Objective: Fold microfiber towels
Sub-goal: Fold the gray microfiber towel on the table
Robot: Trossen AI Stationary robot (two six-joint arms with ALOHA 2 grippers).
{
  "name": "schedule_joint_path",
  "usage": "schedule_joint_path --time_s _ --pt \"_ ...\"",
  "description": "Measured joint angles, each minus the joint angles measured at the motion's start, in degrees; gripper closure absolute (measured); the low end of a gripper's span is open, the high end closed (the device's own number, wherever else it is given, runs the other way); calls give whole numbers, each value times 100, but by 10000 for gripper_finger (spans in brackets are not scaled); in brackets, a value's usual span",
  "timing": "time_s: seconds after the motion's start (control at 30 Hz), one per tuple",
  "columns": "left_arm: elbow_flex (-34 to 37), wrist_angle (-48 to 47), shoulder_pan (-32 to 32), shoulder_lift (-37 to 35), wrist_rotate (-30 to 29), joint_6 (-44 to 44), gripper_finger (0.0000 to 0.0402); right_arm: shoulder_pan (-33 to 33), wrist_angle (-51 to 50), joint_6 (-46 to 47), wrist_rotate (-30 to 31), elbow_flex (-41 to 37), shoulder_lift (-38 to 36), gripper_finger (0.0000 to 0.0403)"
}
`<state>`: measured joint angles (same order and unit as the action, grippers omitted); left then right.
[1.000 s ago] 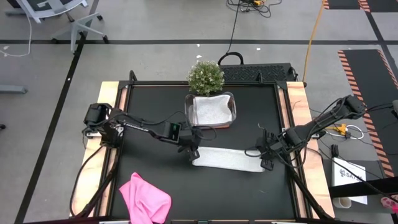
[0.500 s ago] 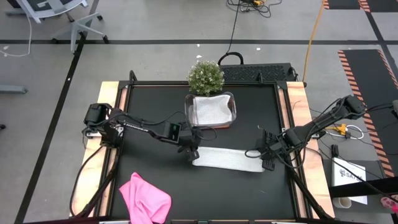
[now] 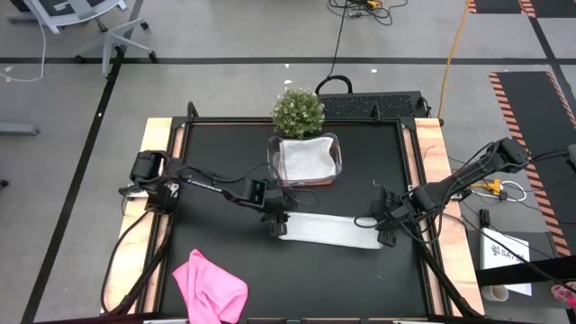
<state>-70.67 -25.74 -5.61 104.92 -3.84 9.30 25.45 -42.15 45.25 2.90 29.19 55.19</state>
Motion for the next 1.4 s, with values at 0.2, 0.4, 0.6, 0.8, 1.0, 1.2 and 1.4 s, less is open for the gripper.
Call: schedule_joint_path --time_s 0.2,0.4,0.6,0.8,1.0,1.2,1.4 --pt "-2 -37 1 103 146 -61 249 0 68 55 0 0 -5 248" --pt "-2 -173 2 103 230 -131 249 0 98 77 0 0 1 248" --pt "-2 -138 35 103 232 -133 249 0 144 101 -2 0 -1 248" --pt "7 -61 35 309 291 -168 249 2 157 208 -4 0 -1 248" --pt "4 -32 35 452 386 -120 249 2 174 208 -15 0 2 248" --pt "2 -108 35 453 401 178 250 2 319 208 -20 0 1 269" --pt "2 -113 35 453 419 509 250 2 336 205 -22 1 -1 355"
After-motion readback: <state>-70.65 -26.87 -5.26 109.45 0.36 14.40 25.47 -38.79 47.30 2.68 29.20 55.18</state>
